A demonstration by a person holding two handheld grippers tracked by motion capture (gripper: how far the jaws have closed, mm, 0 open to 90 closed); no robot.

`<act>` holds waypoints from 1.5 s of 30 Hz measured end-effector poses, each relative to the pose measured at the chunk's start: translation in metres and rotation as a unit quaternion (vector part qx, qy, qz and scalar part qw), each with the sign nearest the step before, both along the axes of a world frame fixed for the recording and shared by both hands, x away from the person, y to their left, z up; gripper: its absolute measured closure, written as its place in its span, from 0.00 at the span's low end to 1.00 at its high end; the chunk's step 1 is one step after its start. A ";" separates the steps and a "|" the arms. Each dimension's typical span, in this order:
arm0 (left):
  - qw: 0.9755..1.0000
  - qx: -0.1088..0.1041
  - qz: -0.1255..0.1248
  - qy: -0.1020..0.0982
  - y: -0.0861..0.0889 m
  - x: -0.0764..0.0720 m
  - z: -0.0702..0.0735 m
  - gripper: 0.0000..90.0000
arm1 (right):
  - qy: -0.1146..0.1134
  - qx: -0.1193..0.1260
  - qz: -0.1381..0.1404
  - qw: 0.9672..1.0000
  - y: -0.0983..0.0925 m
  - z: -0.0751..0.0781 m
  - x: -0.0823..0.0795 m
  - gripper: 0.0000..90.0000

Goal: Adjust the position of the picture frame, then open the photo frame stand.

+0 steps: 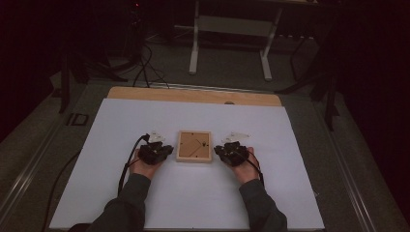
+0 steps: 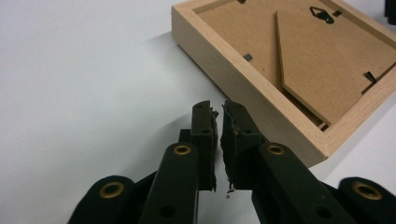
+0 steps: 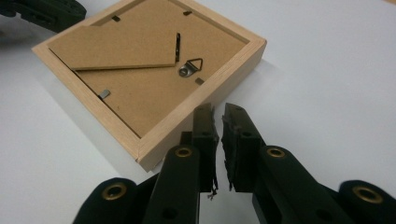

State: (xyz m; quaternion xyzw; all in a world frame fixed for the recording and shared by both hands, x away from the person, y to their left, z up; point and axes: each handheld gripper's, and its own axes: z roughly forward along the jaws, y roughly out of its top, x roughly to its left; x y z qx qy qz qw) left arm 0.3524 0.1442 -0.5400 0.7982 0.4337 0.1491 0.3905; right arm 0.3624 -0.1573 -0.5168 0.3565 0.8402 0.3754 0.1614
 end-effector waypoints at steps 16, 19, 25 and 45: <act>0.999 -0.035 -0.017 -0.022 0.005 -0.008 0.019 0.69 | -0.011 0.017 0.012 1.000 -0.009 0.005 -0.012 0.84; 0.999 -0.035 -0.024 -0.022 0.005 -0.010 0.022 0.67 | -0.016 0.019 0.016 1.000 -0.009 0.003 -0.014 0.83; 0.998 -0.054 -0.041 -0.013 0.003 -0.011 0.035 0.63 | -0.018 0.025 0.017 0.999 -0.008 0.003 -0.016 0.83; 0.994 -0.024 -0.103 0.017 -0.021 0.002 0.051 0.61 | -0.021 0.027 0.046 0.998 0.008 0.001 -0.021 1.00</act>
